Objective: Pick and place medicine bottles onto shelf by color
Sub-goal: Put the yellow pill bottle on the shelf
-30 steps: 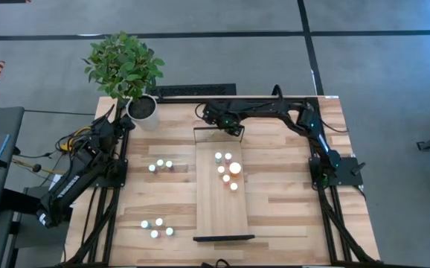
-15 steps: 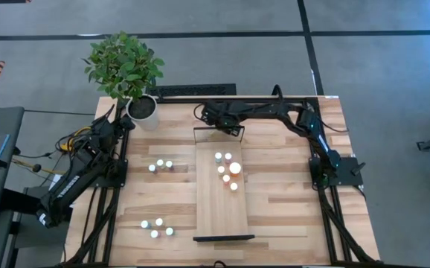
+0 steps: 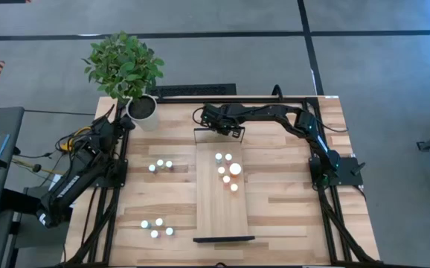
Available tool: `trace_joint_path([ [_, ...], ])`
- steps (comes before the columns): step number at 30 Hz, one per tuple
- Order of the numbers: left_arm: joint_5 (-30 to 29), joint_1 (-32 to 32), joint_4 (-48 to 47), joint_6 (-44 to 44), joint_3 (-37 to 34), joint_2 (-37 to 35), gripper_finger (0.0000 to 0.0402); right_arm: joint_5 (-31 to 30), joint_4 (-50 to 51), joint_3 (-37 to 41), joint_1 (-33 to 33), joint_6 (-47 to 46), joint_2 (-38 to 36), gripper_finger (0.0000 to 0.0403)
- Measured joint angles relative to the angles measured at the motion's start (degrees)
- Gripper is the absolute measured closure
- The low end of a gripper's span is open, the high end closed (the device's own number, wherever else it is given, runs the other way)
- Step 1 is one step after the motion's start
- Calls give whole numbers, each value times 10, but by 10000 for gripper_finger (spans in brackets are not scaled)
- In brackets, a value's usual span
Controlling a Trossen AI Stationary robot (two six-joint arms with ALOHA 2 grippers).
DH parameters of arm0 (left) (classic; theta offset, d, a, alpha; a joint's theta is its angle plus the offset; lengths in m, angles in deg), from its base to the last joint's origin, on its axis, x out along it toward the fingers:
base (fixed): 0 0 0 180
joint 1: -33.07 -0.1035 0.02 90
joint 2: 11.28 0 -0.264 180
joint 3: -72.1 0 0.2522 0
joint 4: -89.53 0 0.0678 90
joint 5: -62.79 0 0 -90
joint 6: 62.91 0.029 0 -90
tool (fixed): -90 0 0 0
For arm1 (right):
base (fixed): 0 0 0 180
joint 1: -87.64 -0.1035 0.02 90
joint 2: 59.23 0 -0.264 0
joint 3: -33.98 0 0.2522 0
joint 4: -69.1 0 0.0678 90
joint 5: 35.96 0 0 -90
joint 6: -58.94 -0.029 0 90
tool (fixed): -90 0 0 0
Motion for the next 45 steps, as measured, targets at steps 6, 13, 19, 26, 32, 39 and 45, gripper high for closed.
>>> trace_joint_path([
  [6,0,0,0,0,0,0,191,3,12,0,5,3,-3,330],
  [13,0,0,0,0,0,0,191,21,15,-4,15,56,-6,289],
  [19,0,0,0,0,0,0,191,20,18,-7,14,75,-6,281],
  [26,0,0,0,0,0,0,191,49,26,-8,24,101,-8,319],
  [32,0,0,0,0,0,0,191,72,43,-24,33,162,-8,322],
  [39,0,0,0,0,0,0,191,81,58,-34,37,195,-8,322],
  [45,0,0,0,0,0,0,191,124,64,-41,61,237,-19,322],
])
